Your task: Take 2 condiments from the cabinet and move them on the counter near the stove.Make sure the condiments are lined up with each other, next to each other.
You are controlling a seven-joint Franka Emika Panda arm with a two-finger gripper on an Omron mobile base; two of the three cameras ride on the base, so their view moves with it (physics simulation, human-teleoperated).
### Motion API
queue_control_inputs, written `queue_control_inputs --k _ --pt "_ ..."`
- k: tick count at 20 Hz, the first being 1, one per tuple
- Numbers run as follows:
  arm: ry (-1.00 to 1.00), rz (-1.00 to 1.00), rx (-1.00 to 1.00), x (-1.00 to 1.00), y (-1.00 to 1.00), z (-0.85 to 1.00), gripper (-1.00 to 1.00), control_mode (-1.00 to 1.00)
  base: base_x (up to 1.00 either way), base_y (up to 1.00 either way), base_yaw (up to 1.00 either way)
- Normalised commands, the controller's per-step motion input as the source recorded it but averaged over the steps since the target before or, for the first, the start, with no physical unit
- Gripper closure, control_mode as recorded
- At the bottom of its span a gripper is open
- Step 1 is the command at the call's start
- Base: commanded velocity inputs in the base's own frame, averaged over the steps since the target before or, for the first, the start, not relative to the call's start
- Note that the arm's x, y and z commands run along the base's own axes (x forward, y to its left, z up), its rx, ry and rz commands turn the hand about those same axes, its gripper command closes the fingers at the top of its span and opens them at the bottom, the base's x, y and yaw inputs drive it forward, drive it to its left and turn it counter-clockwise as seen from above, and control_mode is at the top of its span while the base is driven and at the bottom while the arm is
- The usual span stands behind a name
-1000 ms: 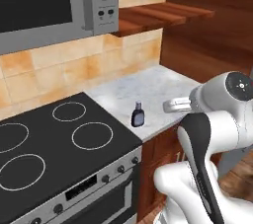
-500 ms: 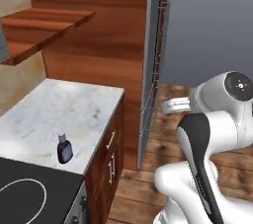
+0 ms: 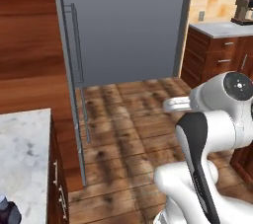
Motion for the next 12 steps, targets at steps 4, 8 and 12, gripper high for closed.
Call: queue_control_inputs --k 4,8,12 --pt "0.00 0.00 0.00 0.00 0.00 0.00 -1.00 1.00 0.38 -0.09 -0.06" --pt "0.00 0.00 0.00 0.00 0.00 0.00 -1.00 1.00 1.00 -0.24 -0.16" --pt "0.00 0.00 0.00 0.00 0.00 0.00 -1.00 1.00 1.00 -0.33 -0.18"
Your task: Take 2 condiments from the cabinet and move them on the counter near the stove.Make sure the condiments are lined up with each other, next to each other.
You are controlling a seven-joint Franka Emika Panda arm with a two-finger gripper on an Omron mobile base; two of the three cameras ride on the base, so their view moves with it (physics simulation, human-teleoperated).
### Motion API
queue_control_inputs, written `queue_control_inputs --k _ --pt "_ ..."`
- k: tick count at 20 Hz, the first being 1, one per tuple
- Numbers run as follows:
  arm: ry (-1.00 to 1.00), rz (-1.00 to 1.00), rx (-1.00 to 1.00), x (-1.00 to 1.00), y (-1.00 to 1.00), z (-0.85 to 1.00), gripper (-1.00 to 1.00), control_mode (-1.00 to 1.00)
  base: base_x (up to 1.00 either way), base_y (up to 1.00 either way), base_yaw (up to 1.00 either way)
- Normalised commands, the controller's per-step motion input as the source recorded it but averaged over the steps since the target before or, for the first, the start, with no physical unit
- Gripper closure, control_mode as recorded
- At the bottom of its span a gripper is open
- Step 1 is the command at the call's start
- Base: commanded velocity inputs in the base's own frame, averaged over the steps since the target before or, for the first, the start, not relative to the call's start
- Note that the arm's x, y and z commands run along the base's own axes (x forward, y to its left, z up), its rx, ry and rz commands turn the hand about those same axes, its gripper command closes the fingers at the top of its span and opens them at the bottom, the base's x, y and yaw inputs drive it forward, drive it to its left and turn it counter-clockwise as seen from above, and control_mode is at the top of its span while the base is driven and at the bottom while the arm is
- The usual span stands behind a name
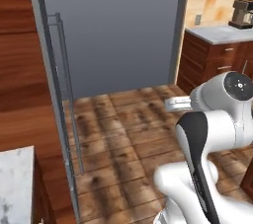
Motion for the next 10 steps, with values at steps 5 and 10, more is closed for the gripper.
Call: queue_control_inputs --k 5,10 --pt "0.00 0.00 0.00 0.00 0.00 0.00 -1.00 1.00 1.00 -0.43 -0.21" --pt "0.00 0.00 0.00 0.00 0.00 0.00 -1.00 1.00 1.00 -0.51 -0.25"
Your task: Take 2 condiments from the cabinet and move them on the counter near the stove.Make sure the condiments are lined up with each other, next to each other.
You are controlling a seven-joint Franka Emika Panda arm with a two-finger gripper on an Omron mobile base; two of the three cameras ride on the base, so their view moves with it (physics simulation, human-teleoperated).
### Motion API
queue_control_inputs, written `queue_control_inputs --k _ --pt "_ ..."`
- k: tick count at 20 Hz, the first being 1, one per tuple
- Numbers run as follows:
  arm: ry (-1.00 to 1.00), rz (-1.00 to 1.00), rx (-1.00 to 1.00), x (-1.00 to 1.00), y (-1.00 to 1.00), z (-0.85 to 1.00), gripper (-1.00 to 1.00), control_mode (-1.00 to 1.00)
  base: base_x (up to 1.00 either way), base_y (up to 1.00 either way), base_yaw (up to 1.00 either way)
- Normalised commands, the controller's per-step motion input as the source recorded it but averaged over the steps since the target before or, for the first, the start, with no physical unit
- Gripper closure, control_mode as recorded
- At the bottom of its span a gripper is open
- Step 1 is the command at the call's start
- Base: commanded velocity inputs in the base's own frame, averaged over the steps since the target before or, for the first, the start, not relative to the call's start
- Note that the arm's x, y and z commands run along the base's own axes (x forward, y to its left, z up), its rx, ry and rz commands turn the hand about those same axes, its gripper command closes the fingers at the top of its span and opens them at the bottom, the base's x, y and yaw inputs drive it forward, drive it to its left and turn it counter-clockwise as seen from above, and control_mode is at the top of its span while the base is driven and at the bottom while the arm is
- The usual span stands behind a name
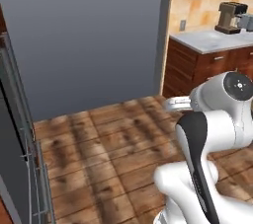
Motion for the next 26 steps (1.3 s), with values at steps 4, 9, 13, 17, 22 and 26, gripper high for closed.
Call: queue_control_inputs --k 4,9,13,17,22,26 --pt "0.00 0.00 0.00 0.00 0.00 0.00 -1.00 1.00 1.00 -0.46 -0.24" --pt "0.00 0.00 0.00 0.00 0.00 0.00 -1.00 1.00 1.00 -0.39 -0.33" --pt "0.00 0.00 0.00 0.00 0.00 0.00 -1.00 1.00 0.94 -0.15 -0.49" --pt "0.00 0.00 0.00 0.00 0.00 0.00 -1.00 1.00 0.08 -0.02 -0.94" --pt "0.00 0.00 0.00 0.00 0.00 0.00 -1.00 1.00 0.00 0.00 -1.00" --pt "0.00 0.00 0.00 0.00 0.00 0.00 -1.00 1.00 0.29 0.54 -0.71"
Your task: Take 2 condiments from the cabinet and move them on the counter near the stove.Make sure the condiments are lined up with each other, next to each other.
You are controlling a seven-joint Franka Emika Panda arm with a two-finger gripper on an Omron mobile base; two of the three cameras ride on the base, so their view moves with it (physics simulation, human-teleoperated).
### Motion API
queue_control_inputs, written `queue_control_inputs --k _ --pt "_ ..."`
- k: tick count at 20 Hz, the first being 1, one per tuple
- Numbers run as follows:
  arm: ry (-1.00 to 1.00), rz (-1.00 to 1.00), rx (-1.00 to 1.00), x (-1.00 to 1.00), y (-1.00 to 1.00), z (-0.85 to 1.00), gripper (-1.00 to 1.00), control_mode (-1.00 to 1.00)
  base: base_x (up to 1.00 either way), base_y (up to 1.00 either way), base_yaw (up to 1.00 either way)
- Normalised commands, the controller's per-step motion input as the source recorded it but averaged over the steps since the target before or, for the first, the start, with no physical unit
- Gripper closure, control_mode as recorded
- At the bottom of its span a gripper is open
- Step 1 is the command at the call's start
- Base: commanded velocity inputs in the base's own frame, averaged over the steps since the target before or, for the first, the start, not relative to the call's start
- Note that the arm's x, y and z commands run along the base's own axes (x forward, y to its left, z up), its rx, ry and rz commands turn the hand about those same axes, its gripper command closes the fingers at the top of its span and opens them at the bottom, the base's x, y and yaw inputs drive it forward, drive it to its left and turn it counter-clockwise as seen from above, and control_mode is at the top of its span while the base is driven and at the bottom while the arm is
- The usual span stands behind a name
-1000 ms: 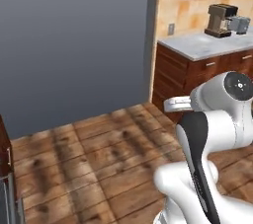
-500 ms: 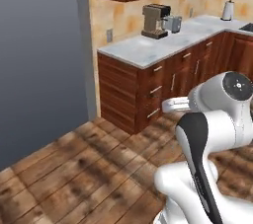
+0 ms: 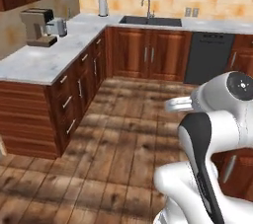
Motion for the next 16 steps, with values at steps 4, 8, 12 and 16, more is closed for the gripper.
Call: queue_control_inputs --k 4,8,12,16 --pt "0.00 0.00 0.00 0.00 0.00 0.00 -1.00 1.00 0.71 0.84 -0.27" --pt "0.00 0.00 0.00 0.00 0.00 0.00 -1.00 1.00 0.96 0.63 -0.16" --pt "0.00 0.00 0.00 0.00 0.00 0.00 -1.00 1.00 1.00 0.06 -0.17" --pt "0.00 0.00 0.00 0.00 0.00 0.00 -1.00 1.00 1.00 -0.27 -0.24"
